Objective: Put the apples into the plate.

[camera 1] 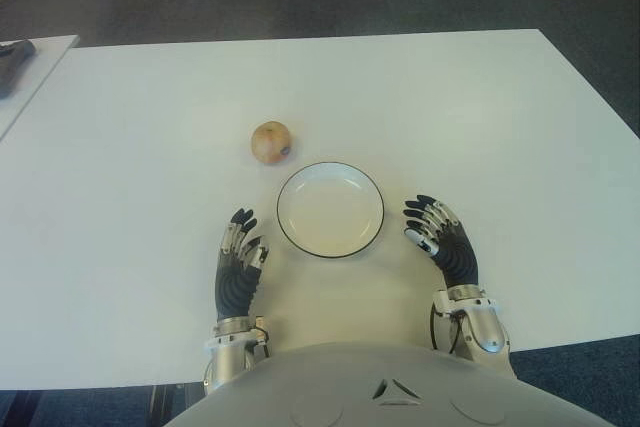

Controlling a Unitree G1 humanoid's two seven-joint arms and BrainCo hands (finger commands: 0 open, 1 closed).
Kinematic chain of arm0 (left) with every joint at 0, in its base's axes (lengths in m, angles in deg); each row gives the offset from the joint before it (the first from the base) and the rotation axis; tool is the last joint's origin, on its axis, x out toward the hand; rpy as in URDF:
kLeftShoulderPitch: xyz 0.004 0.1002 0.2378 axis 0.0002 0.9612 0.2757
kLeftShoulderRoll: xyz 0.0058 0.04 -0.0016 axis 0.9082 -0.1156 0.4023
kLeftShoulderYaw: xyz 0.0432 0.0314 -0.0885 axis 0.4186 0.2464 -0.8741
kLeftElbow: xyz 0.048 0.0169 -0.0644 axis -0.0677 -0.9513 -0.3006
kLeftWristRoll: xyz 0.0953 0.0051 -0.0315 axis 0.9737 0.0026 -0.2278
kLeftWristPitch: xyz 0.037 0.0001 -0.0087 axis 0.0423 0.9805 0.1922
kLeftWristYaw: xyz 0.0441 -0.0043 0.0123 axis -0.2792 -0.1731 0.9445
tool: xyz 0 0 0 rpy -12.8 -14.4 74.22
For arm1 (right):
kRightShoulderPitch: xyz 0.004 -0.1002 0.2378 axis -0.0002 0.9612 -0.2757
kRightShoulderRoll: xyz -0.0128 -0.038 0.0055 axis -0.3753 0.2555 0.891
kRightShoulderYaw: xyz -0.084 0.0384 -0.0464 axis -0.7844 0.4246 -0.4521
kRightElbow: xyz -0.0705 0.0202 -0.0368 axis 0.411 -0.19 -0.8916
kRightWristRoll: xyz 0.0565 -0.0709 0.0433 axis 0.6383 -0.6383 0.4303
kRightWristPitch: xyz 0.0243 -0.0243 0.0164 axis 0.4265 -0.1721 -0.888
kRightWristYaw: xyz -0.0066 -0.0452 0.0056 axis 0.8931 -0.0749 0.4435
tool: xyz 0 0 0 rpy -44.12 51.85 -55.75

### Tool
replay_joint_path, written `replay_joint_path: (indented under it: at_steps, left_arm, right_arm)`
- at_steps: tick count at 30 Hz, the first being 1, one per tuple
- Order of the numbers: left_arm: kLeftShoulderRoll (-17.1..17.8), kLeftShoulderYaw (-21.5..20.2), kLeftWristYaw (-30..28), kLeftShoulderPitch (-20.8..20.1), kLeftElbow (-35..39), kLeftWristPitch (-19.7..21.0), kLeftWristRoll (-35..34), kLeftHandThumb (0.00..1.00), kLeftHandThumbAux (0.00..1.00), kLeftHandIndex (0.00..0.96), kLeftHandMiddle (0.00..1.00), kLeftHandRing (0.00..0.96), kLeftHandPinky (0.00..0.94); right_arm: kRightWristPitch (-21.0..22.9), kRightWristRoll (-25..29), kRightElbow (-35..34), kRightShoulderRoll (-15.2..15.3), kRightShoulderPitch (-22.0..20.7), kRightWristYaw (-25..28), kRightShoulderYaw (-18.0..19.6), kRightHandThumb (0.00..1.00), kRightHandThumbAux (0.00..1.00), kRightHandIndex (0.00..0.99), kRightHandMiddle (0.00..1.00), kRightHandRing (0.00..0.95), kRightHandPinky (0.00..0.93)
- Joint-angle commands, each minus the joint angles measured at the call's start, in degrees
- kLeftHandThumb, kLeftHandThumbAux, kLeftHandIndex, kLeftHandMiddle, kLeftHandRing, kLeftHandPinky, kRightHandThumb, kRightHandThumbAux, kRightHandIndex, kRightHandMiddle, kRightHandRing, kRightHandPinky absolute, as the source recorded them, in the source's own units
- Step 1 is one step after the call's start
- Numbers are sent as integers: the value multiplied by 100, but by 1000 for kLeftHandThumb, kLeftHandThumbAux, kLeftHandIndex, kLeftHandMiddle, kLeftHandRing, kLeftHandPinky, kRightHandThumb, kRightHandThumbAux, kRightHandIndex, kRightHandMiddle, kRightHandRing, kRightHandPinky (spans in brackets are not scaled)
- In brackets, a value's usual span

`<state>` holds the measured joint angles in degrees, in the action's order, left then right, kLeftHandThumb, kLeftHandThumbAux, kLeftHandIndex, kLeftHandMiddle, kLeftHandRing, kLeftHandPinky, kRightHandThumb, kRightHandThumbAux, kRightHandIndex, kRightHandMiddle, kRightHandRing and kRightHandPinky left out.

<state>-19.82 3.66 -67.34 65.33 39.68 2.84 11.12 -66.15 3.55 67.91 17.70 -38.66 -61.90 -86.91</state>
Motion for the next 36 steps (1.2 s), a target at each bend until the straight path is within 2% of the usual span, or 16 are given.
replay_joint_path:
  at_steps: [1,12,17,28,33,36]
  left_arm:
    - [-15,-13,-82,108,-415,364,-63,175,595,110,143,155,201]
    - [-22,-20,-59,93,-441,307,-41,180,604,106,129,140,192]
    - [-17,-35,-52,82,-416,416,-30,177,605,100,122,130,175]
    - [11,-100,-55,60,-263,505,-45,175,602,106,123,133,199]
    - [236,-398,-92,30,690,1059,-36,203,609,125,151,174,269]
    - [198,-423,84,-50,847,1090,314,222,610,139,169,203,299]
  right_arm:
    - [259,26,212,-1,131,-10,6,537,712,212,309,290,306]
    - [187,20,231,-9,120,-9,10,541,722,211,327,305,318]
    - [245,4,213,-14,117,-29,-1,541,725,207,323,305,318]
    - [240,-11,247,-12,79,-31,-6,542,729,221,326,304,310]
    - [119,-10,308,-35,63,-32,0,539,735,216,339,315,321]
    - [56,-26,339,-45,56,-44,-3,551,738,215,345,322,329]
